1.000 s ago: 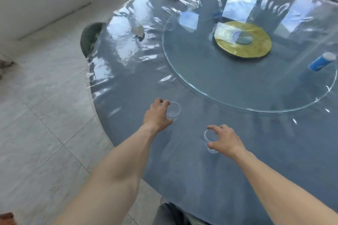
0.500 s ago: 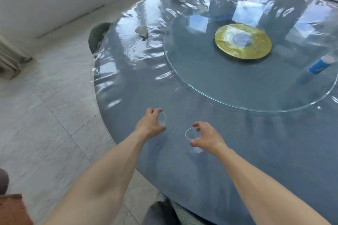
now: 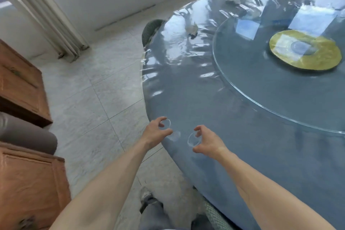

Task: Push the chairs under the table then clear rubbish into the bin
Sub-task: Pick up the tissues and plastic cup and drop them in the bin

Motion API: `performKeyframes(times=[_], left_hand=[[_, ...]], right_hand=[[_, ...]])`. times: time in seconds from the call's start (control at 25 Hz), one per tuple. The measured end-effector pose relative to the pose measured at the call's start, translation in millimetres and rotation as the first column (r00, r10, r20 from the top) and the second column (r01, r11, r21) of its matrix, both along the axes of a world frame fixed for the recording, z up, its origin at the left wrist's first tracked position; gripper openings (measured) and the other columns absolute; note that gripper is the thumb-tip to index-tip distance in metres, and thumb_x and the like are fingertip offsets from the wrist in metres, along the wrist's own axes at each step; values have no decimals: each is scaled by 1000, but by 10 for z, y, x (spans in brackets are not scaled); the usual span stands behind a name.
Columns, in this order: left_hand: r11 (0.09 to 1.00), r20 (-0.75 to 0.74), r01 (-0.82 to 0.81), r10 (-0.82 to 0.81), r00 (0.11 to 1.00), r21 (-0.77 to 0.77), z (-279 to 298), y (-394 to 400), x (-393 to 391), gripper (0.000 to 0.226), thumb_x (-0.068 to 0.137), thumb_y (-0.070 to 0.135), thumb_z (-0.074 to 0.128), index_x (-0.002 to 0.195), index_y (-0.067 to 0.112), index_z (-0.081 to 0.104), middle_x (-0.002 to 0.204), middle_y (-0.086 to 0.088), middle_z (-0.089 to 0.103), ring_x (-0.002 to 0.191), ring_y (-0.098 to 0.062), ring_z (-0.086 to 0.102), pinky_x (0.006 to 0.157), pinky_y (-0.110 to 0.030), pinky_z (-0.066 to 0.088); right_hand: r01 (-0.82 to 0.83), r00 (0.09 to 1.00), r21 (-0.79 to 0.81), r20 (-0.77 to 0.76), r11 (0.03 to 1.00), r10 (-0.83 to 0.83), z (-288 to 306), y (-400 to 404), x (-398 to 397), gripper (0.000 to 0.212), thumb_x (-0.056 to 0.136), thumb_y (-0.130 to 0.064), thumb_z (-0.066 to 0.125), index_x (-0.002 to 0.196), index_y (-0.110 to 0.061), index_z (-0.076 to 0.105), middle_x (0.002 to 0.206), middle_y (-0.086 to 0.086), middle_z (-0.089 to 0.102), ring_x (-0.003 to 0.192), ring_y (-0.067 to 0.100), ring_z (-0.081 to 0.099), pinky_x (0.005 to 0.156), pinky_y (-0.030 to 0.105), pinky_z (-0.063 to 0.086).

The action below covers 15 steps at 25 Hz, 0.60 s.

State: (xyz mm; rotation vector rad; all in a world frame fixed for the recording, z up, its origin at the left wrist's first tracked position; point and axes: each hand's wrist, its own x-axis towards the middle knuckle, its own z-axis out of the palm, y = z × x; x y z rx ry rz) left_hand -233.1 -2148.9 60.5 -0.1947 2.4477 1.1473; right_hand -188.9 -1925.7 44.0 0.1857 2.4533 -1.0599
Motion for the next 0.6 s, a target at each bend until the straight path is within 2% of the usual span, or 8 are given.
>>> performKeyframes(times=[0.12,0.2,0.36,0.6], left_hand=[[998,11,-46,46,999,40,-4,-465,-12,65,77,38,74,138,28,52,112,4,59,102,-19,62,93,-42,54],[996,28,-79,78,997,40,-35,-897,-45,63,78,38,73,137,29,52,111,6,58,104,-17,60,93,-38,52],[994,87,-108,108,990,-7,-164,-1877,-119,62,81,38,71,138,29,49,120,0,54,106,-18,56,85,-29,44],[985,151,-166,170,974,-37,-197,-3196,-302,64,83,40,68,142,28,46,124,-1,50,106,-17,53,88,-29,42]], right_hand=[[-51,999,15,4,999,51,-45,-480,-104,69,68,-20,74,131,-23,48,120,-9,54,89,12,58,82,29,53],[-84,996,43,11,996,83,-56,-854,-261,68,67,-23,73,130,-25,48,119,-9,54,94,11,59,84,30,52],[-148,989,111,21,983,147,-42,-1681,-656,70,67,-28,74,132,-27,46,122,-10,58,98,11,57,85,30,51],[-248,969,131,27,960,247,68,-2885,-1207,76,66,-27,78,135,-27,44,125,-8,56,105,12,59,88,31,50]])
